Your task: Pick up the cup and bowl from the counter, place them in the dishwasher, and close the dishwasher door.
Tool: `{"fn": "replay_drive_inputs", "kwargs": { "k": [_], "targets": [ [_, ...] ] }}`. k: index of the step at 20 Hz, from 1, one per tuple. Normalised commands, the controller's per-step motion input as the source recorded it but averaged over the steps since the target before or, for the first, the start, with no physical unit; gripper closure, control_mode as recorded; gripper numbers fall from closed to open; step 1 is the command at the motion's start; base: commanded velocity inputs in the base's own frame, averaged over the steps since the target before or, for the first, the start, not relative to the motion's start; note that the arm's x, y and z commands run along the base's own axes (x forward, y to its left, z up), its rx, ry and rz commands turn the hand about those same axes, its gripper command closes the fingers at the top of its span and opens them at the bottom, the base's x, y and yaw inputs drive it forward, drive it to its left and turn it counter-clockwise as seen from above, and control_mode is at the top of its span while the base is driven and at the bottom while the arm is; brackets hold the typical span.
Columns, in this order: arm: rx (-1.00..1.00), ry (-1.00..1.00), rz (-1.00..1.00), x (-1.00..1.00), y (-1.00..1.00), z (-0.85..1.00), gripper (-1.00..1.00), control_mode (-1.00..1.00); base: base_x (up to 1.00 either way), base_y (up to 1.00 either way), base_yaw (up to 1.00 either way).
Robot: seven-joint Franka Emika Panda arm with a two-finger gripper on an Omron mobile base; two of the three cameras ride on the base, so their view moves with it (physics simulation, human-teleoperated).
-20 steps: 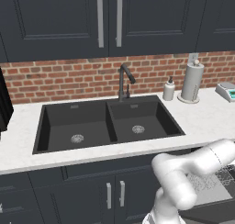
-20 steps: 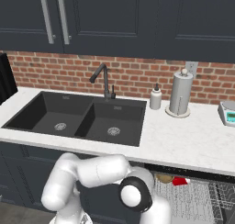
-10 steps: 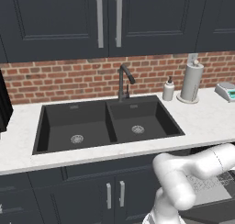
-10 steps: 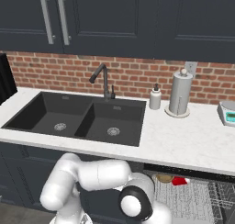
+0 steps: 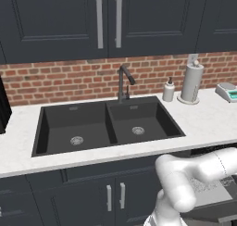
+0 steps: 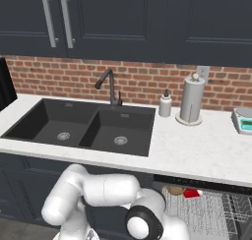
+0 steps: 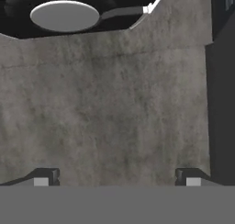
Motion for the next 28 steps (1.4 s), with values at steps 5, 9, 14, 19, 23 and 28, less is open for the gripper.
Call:
{"fn": "replay_drive_inputs", "kwargs": {
  "k": [5, 9, 14, 19, 23, 28],
  "targets": [
    [0.16, -0.72, 0.29, 1.0, -0.26, 0.06, -1.0, -1.0, 0.0, 0.0, 0.0],
    [0.13, -0.7, 0.2, 1.0, -0.14, 0.04, -1.0, -1.0, 0.0, 0.0, 0.0],
    [0.04, -0.71, 0.09, 1.0, -0.05, 0.01, -1.0, -1.0, 0.0, 0.0, 0.0],
    [0.0, -0.68, 0.06, 1.0, 0.0, 0.0, -1.0, -1.0, 0.0, 0.0, 0.0],
    [0.0, -0.62, 0.08, 1.0, 0.0, -0.04, -1.0, -1.0, 0.0, 0.0, 0.0],
    [0.0, -0.47, 0.08, 1.0, 0.0, -0.43, -1.0, -1.0, 0.0, 0.0, 0.0]
  ]
}}
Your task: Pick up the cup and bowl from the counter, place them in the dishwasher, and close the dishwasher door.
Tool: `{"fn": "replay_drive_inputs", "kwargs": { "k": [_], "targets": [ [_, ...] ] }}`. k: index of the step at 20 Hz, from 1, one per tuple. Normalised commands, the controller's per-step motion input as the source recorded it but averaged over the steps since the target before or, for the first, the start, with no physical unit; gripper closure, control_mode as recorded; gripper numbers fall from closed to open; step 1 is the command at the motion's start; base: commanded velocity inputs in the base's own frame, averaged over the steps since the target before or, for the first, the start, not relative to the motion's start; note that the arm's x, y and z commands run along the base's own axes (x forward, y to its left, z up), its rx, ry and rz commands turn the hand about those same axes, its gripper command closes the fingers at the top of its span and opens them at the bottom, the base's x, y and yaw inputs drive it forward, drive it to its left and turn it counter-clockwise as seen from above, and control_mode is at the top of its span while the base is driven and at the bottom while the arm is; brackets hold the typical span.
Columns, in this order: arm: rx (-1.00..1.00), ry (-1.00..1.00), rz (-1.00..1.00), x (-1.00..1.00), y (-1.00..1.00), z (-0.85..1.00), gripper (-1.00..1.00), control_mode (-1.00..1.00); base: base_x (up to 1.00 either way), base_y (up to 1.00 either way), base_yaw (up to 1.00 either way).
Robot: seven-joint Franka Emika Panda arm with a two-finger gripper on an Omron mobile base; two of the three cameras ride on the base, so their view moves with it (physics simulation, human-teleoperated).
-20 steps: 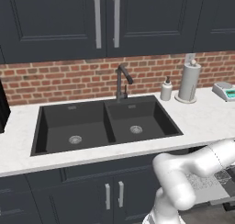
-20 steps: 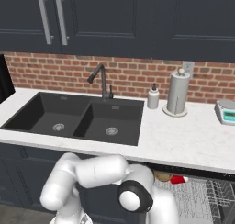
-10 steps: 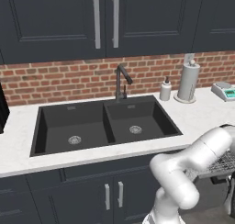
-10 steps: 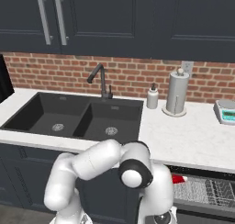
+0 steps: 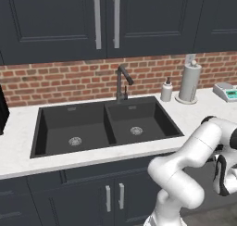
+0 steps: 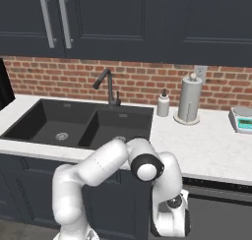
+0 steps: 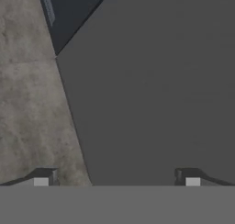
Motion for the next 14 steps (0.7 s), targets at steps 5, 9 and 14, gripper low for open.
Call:
{"fn": "replay_drive_inputs", "kwargs": {
  "k": [5, 9, 14],
  "targets": [
    [0.0, -0.33, 0.08, 1.0, 0.0, -0.96, -1.0, -1.0, 0.0, 0.0, 0.0],
    [-0.02, -0.29, 0.1, 1.0, 0.0, -1.0, -1.0, -1.0, 0.0, 0.0, 0.0],
    [-0.07, -0.34, 0.13, 1.0, 0.01, -1.0, -1.0, -1.0, 0.0, 0.0, 0.0]
  ]
}}
